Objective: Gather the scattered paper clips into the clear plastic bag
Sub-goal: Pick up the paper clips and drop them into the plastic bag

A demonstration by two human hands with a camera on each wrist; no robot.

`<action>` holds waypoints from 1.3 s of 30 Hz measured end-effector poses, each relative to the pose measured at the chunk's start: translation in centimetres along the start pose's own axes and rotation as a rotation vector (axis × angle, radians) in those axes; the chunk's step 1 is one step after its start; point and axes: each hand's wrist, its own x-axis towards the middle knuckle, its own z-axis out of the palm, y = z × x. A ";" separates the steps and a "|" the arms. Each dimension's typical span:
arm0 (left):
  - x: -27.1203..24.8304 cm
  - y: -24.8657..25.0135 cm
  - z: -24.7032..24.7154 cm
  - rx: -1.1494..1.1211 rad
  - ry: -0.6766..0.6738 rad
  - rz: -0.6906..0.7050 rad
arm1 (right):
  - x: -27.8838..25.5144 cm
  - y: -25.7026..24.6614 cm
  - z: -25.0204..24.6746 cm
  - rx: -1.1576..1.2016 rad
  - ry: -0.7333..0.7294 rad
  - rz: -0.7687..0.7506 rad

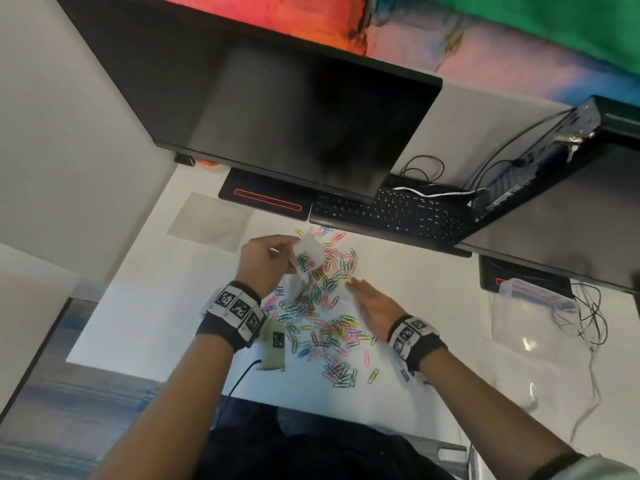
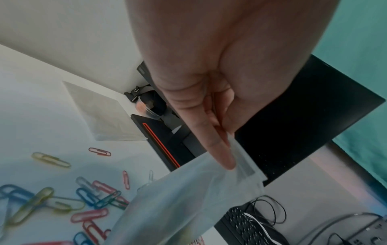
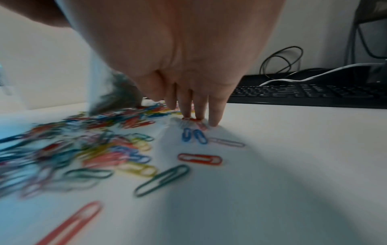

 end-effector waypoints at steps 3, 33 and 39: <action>-0.2 -0.3 1.4 0.013 -0.025 0.004 | -1.8 -1.3 0.7 -0.012 -0.163 -0.014; -2.0 -1.5 6.7 0.131 -0.206 -0.018 | 1.6 -3.9 -6.2 1.369 0.218 0.443; -1.8 -1.5 6.2 0.118 -0.212 -0.028 | 2.8 -6.1 -5.1 0.821 0.166 0.395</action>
